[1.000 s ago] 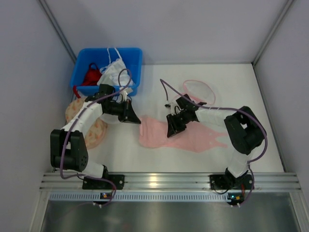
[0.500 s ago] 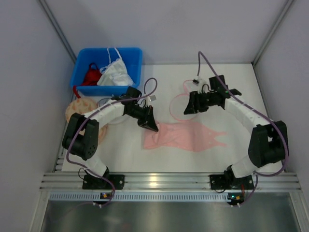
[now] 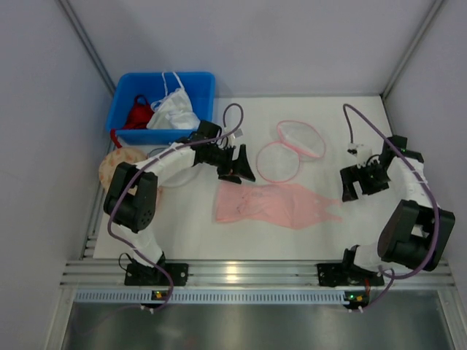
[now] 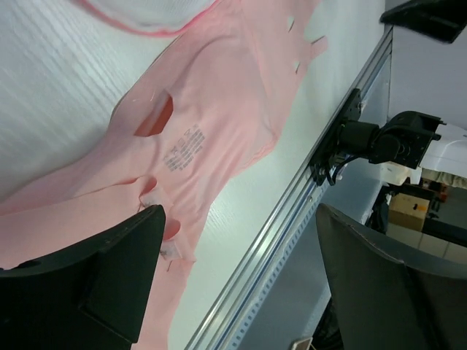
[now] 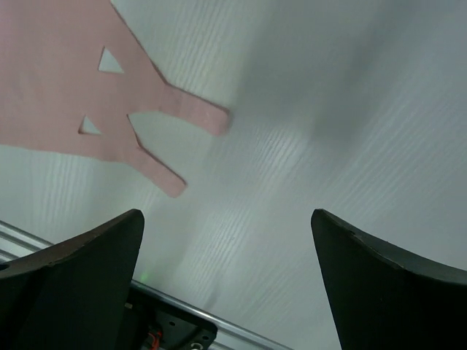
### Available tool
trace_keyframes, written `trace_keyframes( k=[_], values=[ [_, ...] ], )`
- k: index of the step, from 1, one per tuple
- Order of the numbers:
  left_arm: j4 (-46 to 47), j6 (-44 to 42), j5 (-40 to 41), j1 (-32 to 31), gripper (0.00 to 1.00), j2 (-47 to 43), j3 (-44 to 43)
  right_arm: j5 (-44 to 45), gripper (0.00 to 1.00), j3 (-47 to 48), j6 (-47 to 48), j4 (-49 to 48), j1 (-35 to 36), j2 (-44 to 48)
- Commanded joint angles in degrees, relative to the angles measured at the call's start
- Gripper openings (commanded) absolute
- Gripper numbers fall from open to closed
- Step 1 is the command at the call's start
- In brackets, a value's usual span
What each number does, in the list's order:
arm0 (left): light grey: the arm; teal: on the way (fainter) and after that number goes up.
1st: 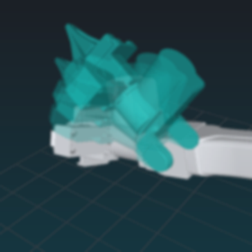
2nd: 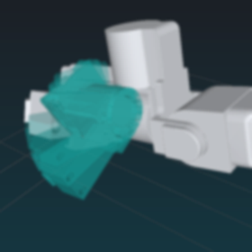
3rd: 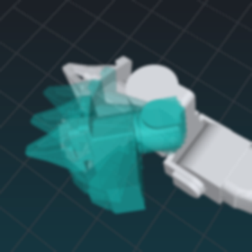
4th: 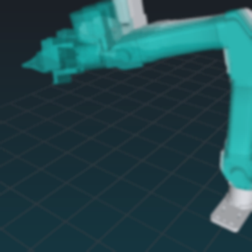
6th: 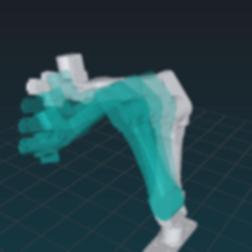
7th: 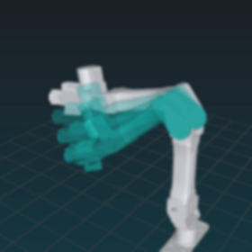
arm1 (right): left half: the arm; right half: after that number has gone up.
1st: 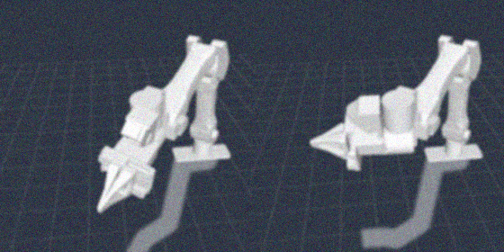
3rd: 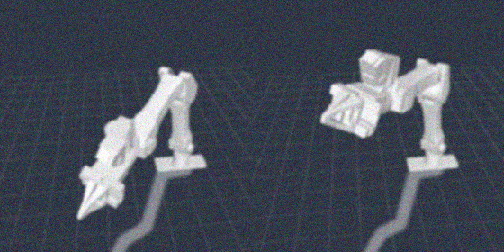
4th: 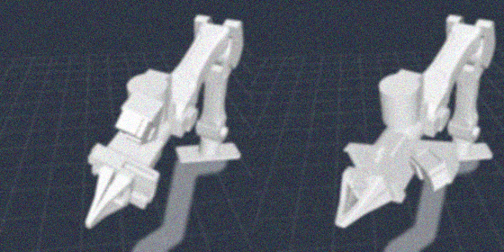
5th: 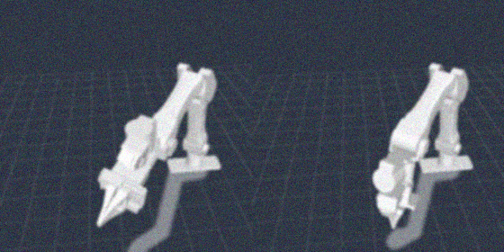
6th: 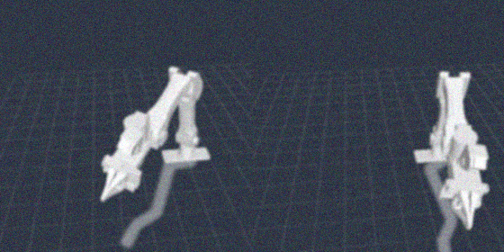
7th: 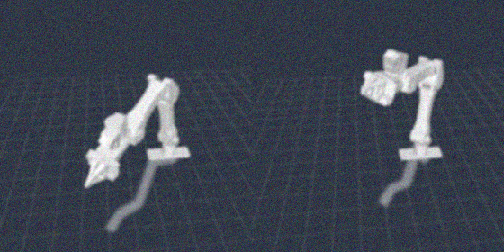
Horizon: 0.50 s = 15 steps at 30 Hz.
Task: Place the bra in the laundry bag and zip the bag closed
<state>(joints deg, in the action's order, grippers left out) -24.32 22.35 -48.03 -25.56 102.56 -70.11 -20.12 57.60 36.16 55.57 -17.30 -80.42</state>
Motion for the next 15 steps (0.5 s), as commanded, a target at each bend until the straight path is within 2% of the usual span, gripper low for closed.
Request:
trace_keyframes(
  k=[1,4,11,15],
  values=[
    [2.61,-2.04,0.04,-0.19,0.91,-5.52,-1.88,3.33,0.99,-2.75,11.81,-0.53,1.29,5.09],
    [2.69,-3.45,-0.04,-0.19,0.91,-8.77,-0.56,3.77,0.99,-6.62,14.45,-3.53,3.41,6.15],
    [2.69,-3.63,1.45,0.16,0.91,-12.21,2.17,4.04,1.0,-16.55,20.95,-15.83,15.25,8.96],
    [2.69,-3.98,1.71,0.16,0.91,-13.0,2.08,3.33,0.99,-22.17,28.24,-20.24,16.86,9.14]
  ],
)
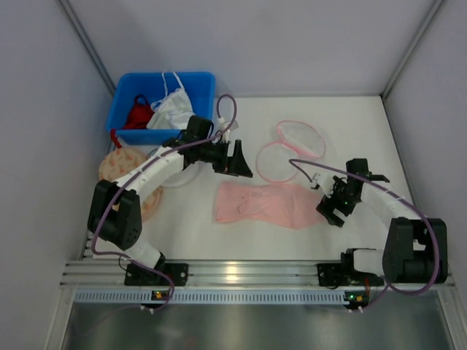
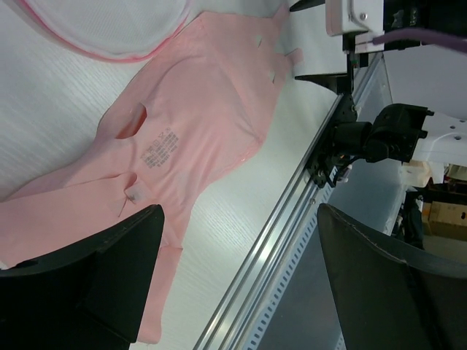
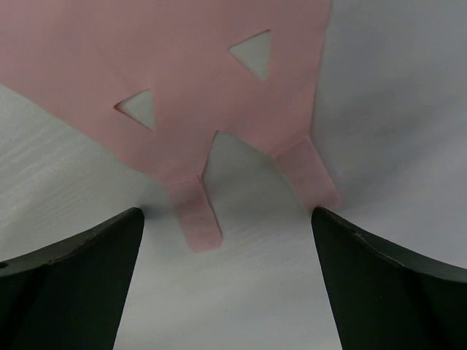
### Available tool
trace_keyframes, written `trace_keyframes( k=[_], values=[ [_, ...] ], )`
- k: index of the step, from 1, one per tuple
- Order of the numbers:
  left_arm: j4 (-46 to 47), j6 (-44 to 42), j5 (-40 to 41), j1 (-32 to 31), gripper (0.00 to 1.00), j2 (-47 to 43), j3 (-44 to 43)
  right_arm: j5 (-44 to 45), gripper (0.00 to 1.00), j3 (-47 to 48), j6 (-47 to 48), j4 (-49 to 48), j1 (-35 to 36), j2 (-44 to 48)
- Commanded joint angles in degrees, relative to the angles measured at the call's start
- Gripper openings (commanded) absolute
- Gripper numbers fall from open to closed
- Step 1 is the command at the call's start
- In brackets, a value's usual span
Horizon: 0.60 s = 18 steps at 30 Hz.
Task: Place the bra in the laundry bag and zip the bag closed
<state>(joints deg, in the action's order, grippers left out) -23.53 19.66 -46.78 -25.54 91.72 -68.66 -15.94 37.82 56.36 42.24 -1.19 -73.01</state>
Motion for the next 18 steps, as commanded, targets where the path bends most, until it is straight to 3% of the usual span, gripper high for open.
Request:
trace_keyframes(
  k=[1,5,7,8,9,11,12,14,15,17,18],
  values=[
    [1.91,-1.81,0.99,0.14,0.91,-2.6,0.64,-0.67,0.99,-2.93,10.76,-5.95,0.75,1.47],
    [1.82,-2.0,1.35,0.49,0.92,-3.22,0.9,0.48,0.99,-4.07,12.81,-3.92,3.39,-0.19],
    [1.91,-1.91,1.52,0.58,0.91,-3.13,1.16,0.56,0.93,-4.6,13.07,-4.7,3.48,-0.64],
    [1.91,-1.73,1.43,0.75,0.91,-3.22,1.25,0.3,0.86,-4.51,12.81,-5.75,3.56,-1.42],
    [1.91,-1.64,1.26,0.93,0.91,-3.04,1.43,0.3,0.7,-4.16,12.2,-6.63,3.65,-1.95],
    [1.82,-1.38,1.0,1.45,0.91,-2.87,1.51,-0.57,0.53,-3.11,10.53,-6.99,3.91,-4.14],
    [1.91,-1.21,1.08,1.72,0.91,-2.78,1.52,-0.84,0.37,-1.71,10.0,-6.65,4.0,-4.85],
    [1.91,-1.03,0.91,2.51,0.91,-2.69,1.52,-1.72,0.22,0.05,8.77,-5.16,4.44,-6.69],
    [1.82,-0.94,0.91,2.86,0.91,-2.69,1.52,-1.98,0.1,1.88,8.59,-3.32,4.62,-6.96],
    [1.91,-0.94,0.82,3.74,0.91,-2.78,1.6,-2.51,0.0,3.74,8.16,-0.94,4.71,-6.62],
    [1.91,-0.85,0.82,3.92,0.91,-2.86,1.78,-2.77,0.0,5.31,7.98,0.2,4.71,-6.09]
  ],
)
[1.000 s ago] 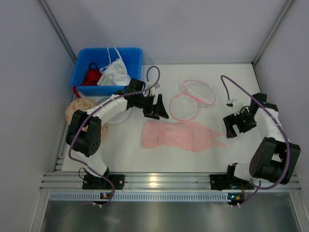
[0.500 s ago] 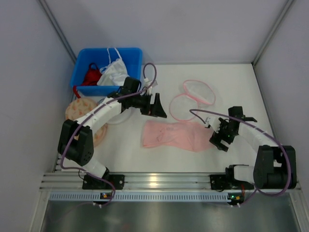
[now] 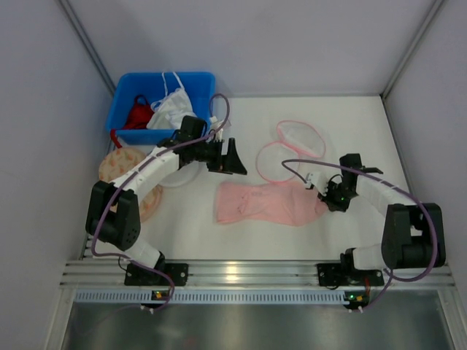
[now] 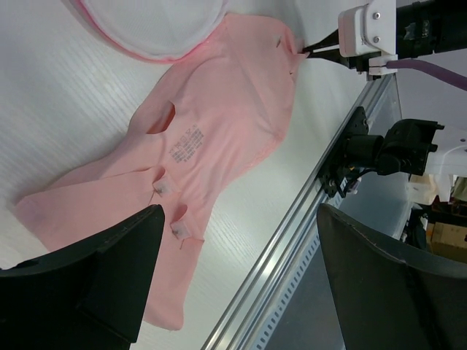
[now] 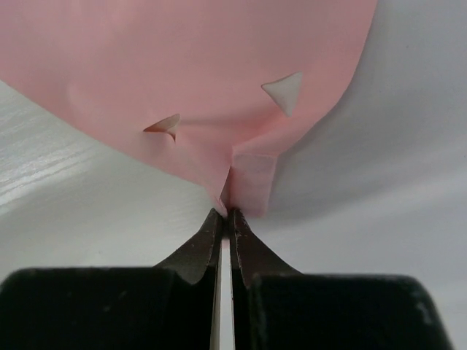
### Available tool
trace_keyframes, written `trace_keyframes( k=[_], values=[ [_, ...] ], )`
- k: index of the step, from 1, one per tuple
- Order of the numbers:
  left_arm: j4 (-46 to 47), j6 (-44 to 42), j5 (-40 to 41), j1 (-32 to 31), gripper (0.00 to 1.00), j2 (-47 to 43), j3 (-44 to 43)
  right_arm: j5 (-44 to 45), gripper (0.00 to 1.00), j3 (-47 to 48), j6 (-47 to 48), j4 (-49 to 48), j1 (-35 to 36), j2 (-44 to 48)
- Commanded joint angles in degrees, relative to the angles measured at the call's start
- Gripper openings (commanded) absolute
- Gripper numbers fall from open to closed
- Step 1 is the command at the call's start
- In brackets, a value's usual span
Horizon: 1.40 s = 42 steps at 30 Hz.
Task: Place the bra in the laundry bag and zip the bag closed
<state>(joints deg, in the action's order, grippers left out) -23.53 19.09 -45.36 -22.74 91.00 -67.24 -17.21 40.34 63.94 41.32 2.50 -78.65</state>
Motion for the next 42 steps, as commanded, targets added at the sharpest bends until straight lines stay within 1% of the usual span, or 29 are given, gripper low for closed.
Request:
trace_keyframes(
  k=[1,6,7,10,12,13,15,16,18,19,21,22,25,27,30,31,32,35,36,37,38,40,41,42],
  values=[
    [1.91,-0.28,-0.6,1.47,0.91,-2.49,0.62,-1.77,0.0,3.6,0.22,3.74,1.01,0.25],
    [1.91,-1.25,-0.6,2.53,0.91,-3.55,1.67,-8.7,0.0,11.07,-1.7,12.28,1.45,6.49],
    [1.91,-1.42,-0.52,2.88,0.91,-4.07,2.11,-9.76,0.0,12.3,-2.41,14.03,2.5,7.54],
    [1.91,-2.22,0.27,3.49,0.93,-4.95,3.34,-12.23,0.0,16.17,-7.06,14.58,6.18,7.47],
    [1.82,-1.87,0.89,3.93,0.95,-5.83,4.74,-14.07,0.0,18.45,-11.62,14.05,11.28,6.33],
    [1.91,-1.87,1.76,4.37,0.96,-6.18,5.19,-14.51,0.0,19.07,-13.21,13.53,14.6,4.75],
    [1.91,-1.34,2.21,4.9,0.97,-7.41,6.76,-15.31,0.0,20.74,-17.16,10.81,17.87,3.16],
    [1.82,-1.08,2.47,5.77,0.97,-7.68,7.3,-15.31,0.0,21.18,-18.14,9.93,21.11,1.5],
    [1.47,-0.29,2.65,6.83,0.97,-8.64,8.96,-14.78,0.0,22.59,-20.34,7.38,24.46,-0.61],
    [0.77,0.06,2.56,8.14,0.97,-8.73,9.58,-14.69,0.0,23.2,-20.87,6.94,27.61,-2.97],
    [-0.2,0.33,2.3,9.64,0.97,-9.09,11.42,-14.6,0.0,25.4,-22.71,5.8,30.27,-5.88],
    [-0.72,0.24,2.56,11.04,0.96,-9.17,11.95,-15.13,0.0,26.28,-22.98,5.79,32.02,-8.77],
    [-4.32,-1.6,6.85,13.07,0.94,-9.35,13.1,-16.01,0.0,29.53,-23.86,5.79,34.14,-14.13],
    [-6.61,-3.09,9.84,13.34,0.92,-9.18,13.71,-16.71,0.0,32.16,-24.21,6.05,34.94,-16.78],
    [-7.67,-3.45,10.56,13.69,0.88,-8.56,14.59,-17.5,0.0,35.24,-26.23,5.35,35.73,-21.18],
    [-7.76,-3.45,10.47,13.86,0.87,-8.39,14.77,-17.59,0.03,35.77,-26.76,5.0,35.9,-22.58],
    [-7.76,-3.36,10.3,13.95,0.85,-8.21,15.03,-17.68,0.12,36.47,-27.29,4.21,35.82,-23.03],
    [-7.76,-3.1,9.77,14.39,0.82,-7.33,15.91,-18.03,0.22,36.83,-29.4,3.07,36.08,-22.86],
    [-7.76,-3.1,9.68,14.48,0.8,-6.89,16.18,-17.86,0.32,36.66,-30.79,2.8,36.08,-22.25],
    [-7.76,-3.1,9.51,14.74,0.77,-6.72,16.27,-17.6,0.38,36.66,-31.33,2.8,36.08,-20.94],
    [-7.76,-3.1,9.42,14.83,0.76,-6.54,16.44,-16.81,0.49,36.22,-31.68,2.54,35.99,-19.97],
    [-7.76,-3.18,9.33,15.1,0.72,-6.1,16.62,-15.75,0.58,35.26,-33.7,1.92,35.56,-16.3],
    [-7.85,-3.27,9.24,15.18,0.71,-6.01,16.7,-15.66,0.66,33.94,-35.71,1.57,35.12,-14.88],
    [-7.76,-3.53,9.15,15.27,0.69,-5.49,16.88,-15.83,0.68,33.06,-37.21,0.53,34.33,-13.38]
  ],
)
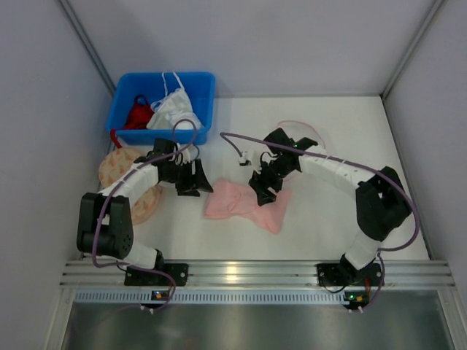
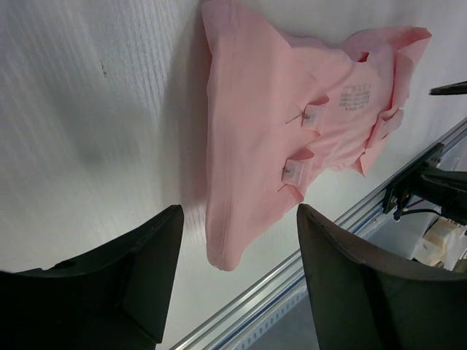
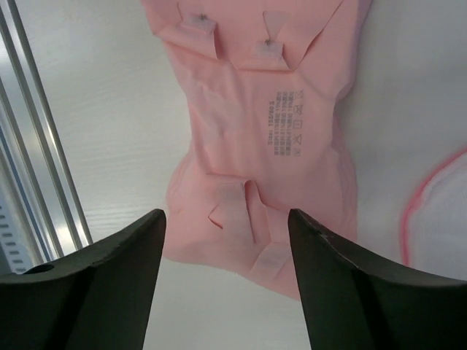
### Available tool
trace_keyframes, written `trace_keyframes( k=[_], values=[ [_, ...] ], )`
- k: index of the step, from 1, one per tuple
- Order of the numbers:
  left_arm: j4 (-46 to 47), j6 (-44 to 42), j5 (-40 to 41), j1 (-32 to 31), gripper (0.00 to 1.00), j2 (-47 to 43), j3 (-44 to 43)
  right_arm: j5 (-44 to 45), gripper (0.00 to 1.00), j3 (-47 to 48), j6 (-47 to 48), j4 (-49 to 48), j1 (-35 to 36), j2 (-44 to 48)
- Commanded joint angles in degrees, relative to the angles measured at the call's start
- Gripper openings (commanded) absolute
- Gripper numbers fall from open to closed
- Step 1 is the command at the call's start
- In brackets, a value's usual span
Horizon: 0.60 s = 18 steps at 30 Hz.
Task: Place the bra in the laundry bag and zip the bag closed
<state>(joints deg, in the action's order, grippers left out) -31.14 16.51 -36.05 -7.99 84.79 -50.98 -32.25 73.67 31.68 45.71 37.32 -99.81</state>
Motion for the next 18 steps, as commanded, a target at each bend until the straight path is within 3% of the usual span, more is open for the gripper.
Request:
trace_keyframes(
  k=[1,6,10,18],
  values=[
    [0.02,-0.96,-0.24,0.52,0.68,0.9,0.79,-1.06,0.7,-2.28,-6.44,-4.49,-2.5,10.49],
    [1.78,-1.13,-2.44,0.69,0.61,3.09,2.11,-4.57,0.7,-10.11,-17.87,-6.51,-13.04,15.52],
    [3.62,-0.26,-3.76,0.87,0.59,4.85,2.2,-10.09,0.66,-16.0,-22.62,-6.59,-24.89,14.12],
    [6.79,1.86,-4.64,1.22,0.54,6.17,1.76,-15.56,0.7,-30.06,-37.65,-22.14,-28.36,12.79]
  ],
)
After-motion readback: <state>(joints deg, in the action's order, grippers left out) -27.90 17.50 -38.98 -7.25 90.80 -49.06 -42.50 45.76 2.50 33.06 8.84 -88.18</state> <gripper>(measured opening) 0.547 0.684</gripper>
